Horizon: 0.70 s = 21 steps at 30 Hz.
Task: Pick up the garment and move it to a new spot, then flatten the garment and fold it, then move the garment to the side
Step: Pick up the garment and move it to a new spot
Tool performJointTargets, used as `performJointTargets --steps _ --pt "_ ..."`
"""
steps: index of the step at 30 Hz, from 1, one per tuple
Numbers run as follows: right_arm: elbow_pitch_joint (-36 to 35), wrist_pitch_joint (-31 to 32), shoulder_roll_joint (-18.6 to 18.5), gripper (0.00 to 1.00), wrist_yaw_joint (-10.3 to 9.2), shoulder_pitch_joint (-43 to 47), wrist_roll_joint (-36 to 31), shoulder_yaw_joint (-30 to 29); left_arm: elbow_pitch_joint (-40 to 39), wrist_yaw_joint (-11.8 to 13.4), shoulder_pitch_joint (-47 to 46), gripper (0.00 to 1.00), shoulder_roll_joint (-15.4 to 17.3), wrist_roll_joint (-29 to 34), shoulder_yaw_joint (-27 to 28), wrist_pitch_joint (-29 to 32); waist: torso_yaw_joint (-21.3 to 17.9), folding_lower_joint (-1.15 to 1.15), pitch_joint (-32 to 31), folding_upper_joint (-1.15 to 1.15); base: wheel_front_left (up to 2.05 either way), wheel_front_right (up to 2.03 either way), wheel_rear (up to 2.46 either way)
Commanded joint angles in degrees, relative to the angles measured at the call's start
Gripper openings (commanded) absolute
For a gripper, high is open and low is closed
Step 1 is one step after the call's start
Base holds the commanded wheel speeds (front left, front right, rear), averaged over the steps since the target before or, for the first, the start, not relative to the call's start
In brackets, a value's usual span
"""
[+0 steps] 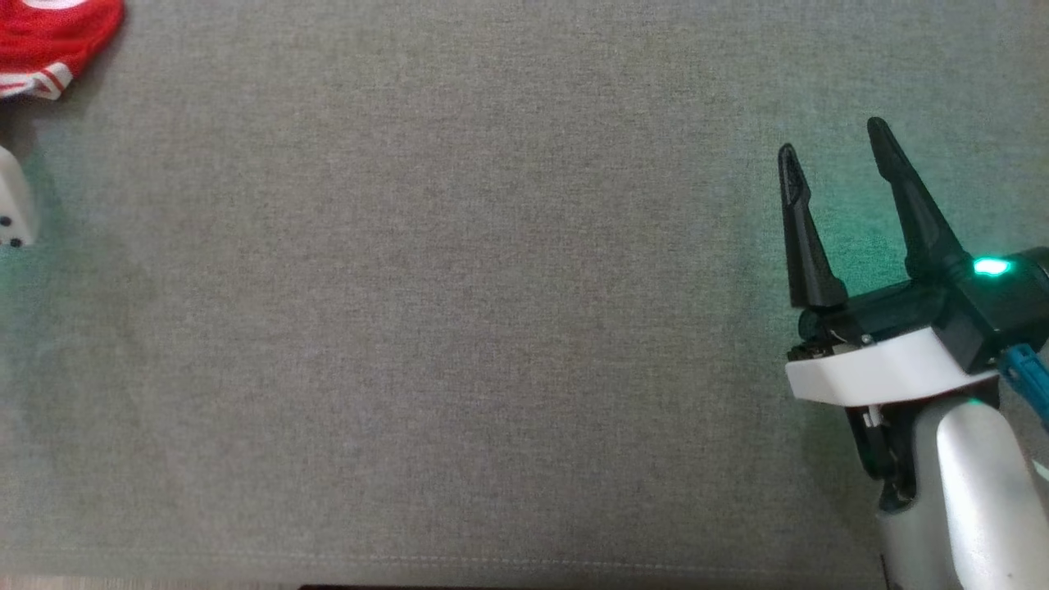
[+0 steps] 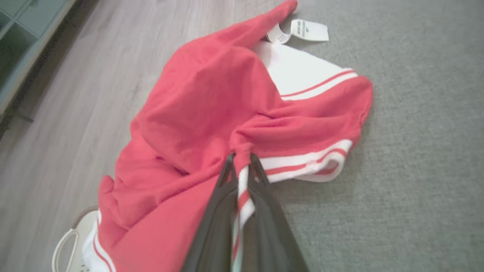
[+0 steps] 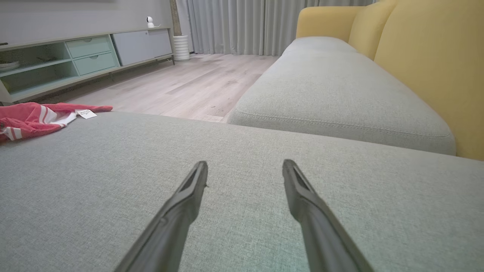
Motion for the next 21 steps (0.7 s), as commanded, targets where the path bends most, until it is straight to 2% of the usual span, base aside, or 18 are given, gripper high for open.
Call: performJointTargets --steps 1,5,11,21 --pt "-1.9 -0.1 -0.1 1.00 0.17 -0.4 0.0 1.1 0.1 0.6 -3.0 0.00 3.6 0.9 1.2 -1.7 0.2 0.00 -0.5 0.00 0.00 0.00 0.00" --pt "-0.5 -0.9 -0.1 1.00 0.17 -0.3 0.9 1.2 2.0 0.7 -5.3 0.00 3.9 2.2 0.6 -5.9 0.4 0.00 -2.8 0.00 0.00 0.00 0.00" --pt "2.5 -2.9 -0.1 1.00 0.17 -0.1 3.0 1.4 2.1 0.4 -7.9 0.00 5.1 3.4 -0.6 -9.2 -0.2 0.00 -7.6 0.00 0.00 0.00 0.00" --pt "9.2 -7.5 -0.1 1.00 0.17 1.2 7.8 0.5 -4.2 0.0 -12.2 0.00 6.8 5.2 -4.5 -8.8 -3.6 0.00 -17.7 0.00 0.00 0.00 0.00"
